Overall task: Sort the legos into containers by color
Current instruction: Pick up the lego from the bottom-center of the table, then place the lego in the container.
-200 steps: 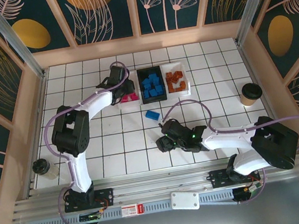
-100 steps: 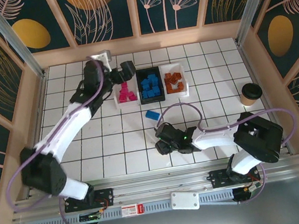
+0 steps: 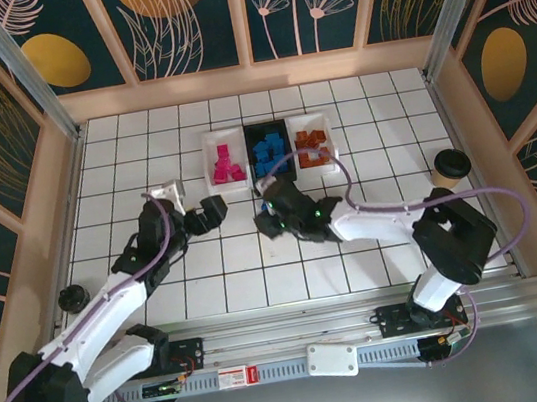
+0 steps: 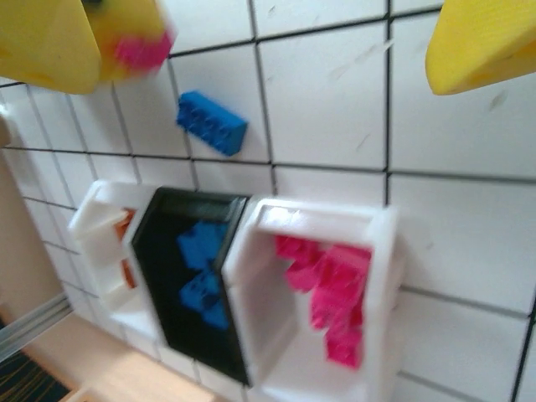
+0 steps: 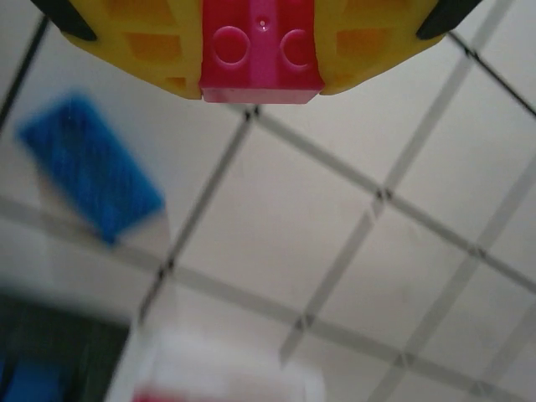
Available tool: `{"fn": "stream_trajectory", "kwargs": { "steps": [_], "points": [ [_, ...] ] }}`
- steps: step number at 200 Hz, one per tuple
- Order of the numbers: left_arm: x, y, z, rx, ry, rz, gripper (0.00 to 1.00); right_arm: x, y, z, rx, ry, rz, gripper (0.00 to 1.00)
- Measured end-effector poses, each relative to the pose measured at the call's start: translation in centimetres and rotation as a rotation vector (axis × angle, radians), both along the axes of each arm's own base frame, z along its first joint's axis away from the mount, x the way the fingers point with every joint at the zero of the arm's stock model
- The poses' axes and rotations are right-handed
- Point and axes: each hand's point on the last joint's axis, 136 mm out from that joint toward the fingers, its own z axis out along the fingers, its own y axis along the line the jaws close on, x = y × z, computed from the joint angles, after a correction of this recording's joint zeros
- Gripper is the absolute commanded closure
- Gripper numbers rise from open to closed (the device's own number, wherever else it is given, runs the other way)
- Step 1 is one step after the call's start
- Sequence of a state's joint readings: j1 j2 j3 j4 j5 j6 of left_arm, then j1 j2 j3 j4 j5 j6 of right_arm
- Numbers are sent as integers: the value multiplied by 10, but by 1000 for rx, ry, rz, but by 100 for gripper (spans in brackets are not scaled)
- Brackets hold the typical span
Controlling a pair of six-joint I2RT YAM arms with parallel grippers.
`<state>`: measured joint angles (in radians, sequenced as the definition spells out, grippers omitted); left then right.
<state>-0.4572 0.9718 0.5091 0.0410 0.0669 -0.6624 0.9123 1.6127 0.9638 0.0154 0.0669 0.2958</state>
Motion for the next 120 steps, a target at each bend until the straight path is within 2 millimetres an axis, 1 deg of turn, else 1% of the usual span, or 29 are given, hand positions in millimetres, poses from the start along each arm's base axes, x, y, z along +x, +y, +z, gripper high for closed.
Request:
{"fn": "stream_trajectory", "kwargs": {
  "steps": [15,30,46,53,59,68,74,78,92,103,120],
  "points": [
    [-11,6,-15,4,22,10,1,36,15,24,58,-54,-24,86],
    [-19,10,-27,4,43,14,2,70,28,36,86,-88,-45,85],
    [-24,12,-41,14,73,15,3,103,43,38,99,-105,-60,81],
    [-25,12,-46,19,88,11,3,116,50,37,99,-113,-65,76],
    [-26,12,-49,23,99,9,3,127,55,34,98,-119,-68,68],
    [-25,11,-55,29,115,6,4,139,61,30,91,-123,-71,52],
    [-25,10,-58,32,125,3,4,145,65,27,89,-123,-73,45],
    [-24,9,-60,34,130,1,4,149,67,25,86,-125,-73,43],
    [-24,7,-70,46,155,-5,4,160,71,22,84,-128,-80,39],
    [-24,4,-76,58,176,-15,4,163,71,23,81,-133,-82,37],
    [-21,-10,-79,90,188,-48,4,166,65,30,89,-144,-98,36]
  ]
}}
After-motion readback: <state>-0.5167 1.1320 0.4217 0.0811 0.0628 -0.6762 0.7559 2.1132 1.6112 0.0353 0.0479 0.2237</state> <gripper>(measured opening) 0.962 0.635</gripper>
